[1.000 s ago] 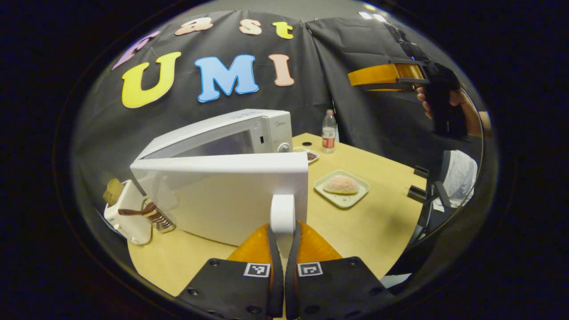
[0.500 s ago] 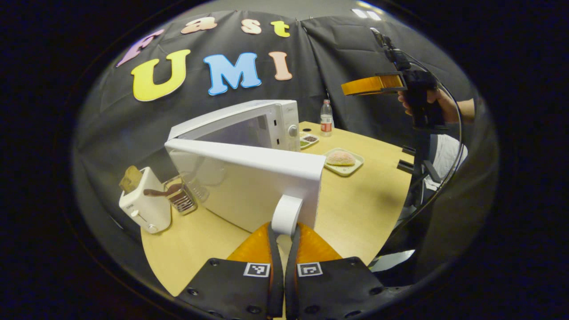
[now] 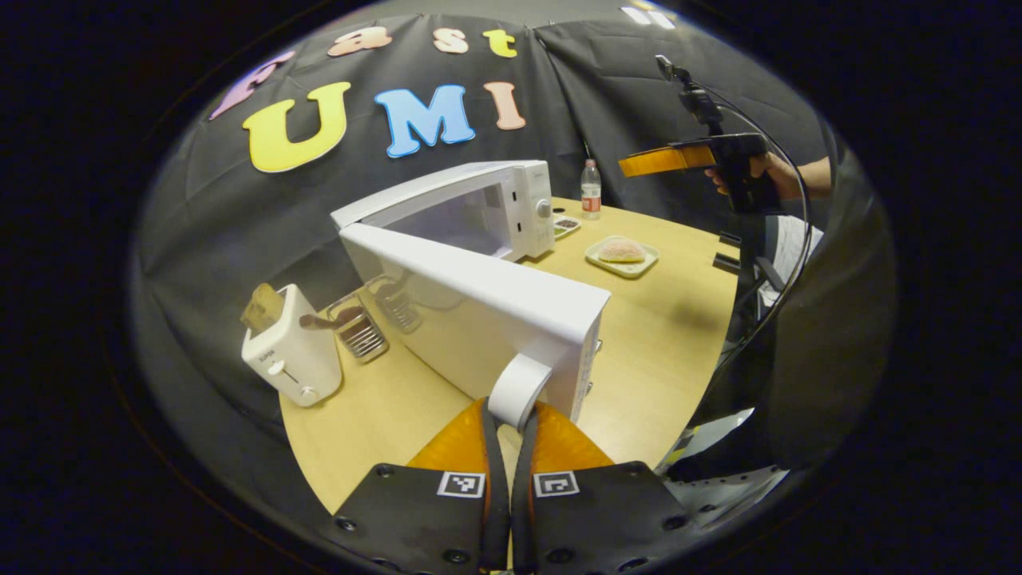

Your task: Open the microwave oven with the left hand, put the food in, and close the microwave oven.

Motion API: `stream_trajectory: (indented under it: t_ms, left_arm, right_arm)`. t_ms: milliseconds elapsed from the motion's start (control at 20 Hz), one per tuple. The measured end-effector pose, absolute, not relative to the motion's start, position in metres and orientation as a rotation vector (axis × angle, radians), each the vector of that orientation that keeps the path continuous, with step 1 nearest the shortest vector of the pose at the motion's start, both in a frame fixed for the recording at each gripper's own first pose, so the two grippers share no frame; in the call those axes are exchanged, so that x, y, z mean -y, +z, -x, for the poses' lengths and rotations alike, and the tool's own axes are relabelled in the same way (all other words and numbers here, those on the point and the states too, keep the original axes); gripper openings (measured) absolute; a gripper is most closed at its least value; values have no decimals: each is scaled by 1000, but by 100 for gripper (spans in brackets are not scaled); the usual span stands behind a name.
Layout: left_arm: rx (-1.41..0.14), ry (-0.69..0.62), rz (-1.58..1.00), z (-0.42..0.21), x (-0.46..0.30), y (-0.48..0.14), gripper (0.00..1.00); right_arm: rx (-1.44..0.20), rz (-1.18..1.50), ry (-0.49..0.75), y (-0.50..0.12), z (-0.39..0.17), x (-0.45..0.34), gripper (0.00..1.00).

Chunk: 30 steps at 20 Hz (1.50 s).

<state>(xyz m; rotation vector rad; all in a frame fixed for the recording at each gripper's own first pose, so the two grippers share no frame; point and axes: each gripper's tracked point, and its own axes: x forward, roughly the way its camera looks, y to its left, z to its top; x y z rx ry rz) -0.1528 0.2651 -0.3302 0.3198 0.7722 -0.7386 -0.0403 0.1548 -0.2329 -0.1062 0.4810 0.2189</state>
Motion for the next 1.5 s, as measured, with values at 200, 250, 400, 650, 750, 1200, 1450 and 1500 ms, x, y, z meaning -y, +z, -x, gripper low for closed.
stream_trajectory:
  t_ms: [200, 250, 400, 650, 750, 1200, 1450, 1500]
  left_arm:
    - [-770, -702, -306, 150, -279, -330, 8]
    - [-769, -688, -303, 152, -282, -330, 8]
    - [-767, -616, -310, 150, -295, -329, 13]
    - [-762, -440, -349, 153, -331, -328, 17]
    - [-775, -416, -343, 166, -342, -321, 20]
    - [-597, -80, -142, 187, -308, -214, 17]
    - [-303, -65, 28, 140, -193, -122, 70]
    - [-258, -55, 31, 128, -181, -111, 94]
  right_arm:
    - [-542, 71, 216, -258, 38, -150, 99]
    - [-559, 59, 215, -265, 38, -147, 99]
    - [-623, 11, 204, -283, 34, -129, 99]
    - [-717, 38, 167, -312, 21, -66, 99]
    - [-754, 53, 161, -326, 14, -40, 99]
    - [-932, 160, 274, -400, -4, 1, 99]
    - [-987, 179, 326, -427, -5, -1, 99]
    - [-996, 172, 333, -431, -6, -2, 99]
